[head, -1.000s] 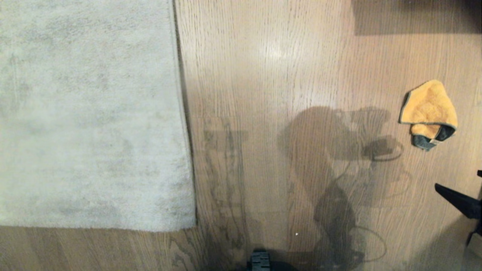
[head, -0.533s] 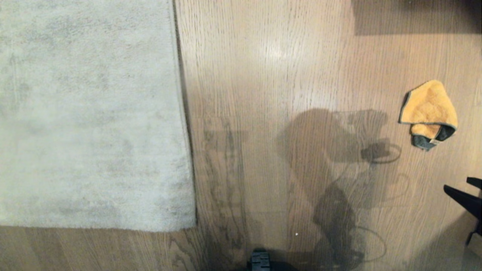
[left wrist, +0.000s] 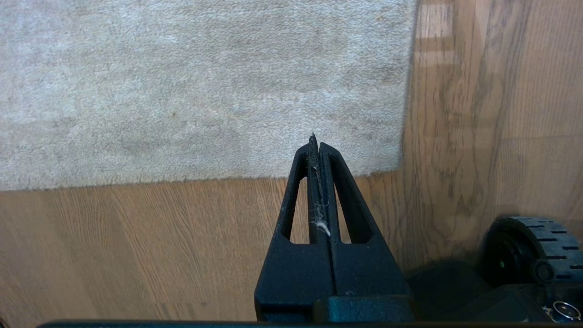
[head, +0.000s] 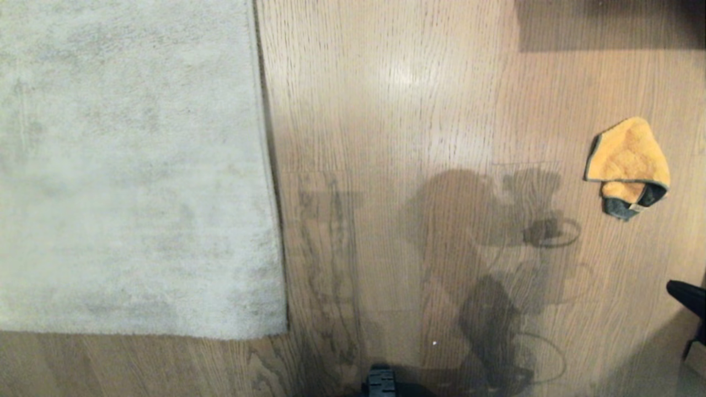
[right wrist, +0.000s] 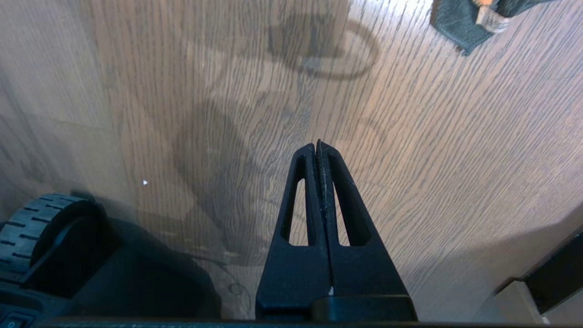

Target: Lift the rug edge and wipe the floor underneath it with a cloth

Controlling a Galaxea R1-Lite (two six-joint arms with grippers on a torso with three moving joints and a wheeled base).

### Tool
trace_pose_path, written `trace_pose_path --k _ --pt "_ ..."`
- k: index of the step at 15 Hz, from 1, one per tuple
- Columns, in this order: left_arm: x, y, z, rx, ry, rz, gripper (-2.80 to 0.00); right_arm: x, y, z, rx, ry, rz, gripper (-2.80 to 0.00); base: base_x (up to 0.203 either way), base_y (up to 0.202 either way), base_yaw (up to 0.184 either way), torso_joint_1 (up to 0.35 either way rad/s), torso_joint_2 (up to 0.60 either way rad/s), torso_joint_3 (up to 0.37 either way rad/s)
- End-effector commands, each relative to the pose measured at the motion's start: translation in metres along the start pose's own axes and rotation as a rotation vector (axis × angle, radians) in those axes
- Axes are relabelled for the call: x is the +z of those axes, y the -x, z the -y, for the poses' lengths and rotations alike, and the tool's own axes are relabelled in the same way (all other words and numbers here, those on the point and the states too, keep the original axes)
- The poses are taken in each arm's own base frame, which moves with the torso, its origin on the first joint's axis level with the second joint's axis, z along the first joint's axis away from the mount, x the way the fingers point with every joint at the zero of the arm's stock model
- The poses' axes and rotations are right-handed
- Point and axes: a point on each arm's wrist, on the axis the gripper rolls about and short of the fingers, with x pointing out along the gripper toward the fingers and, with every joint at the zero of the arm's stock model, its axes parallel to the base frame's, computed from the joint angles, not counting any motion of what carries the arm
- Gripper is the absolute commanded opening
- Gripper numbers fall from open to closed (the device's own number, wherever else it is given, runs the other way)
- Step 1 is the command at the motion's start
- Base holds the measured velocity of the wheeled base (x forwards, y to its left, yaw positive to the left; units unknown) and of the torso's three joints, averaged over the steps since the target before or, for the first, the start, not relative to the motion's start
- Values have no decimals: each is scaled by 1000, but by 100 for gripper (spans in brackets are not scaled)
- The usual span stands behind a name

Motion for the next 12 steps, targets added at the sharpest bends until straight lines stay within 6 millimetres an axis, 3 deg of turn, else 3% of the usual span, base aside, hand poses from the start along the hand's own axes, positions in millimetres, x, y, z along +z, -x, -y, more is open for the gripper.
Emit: trace_pose_path --k 1,12 --pt "0 0 0 1 0 1 -280 -1 4 -2 3 6 14 -280 0 0 0 0 0 0" --pt "0 0 0 1 0 1 -280 -29 49 -37 0 -42 55 -280 0 0 0 0 0 0"
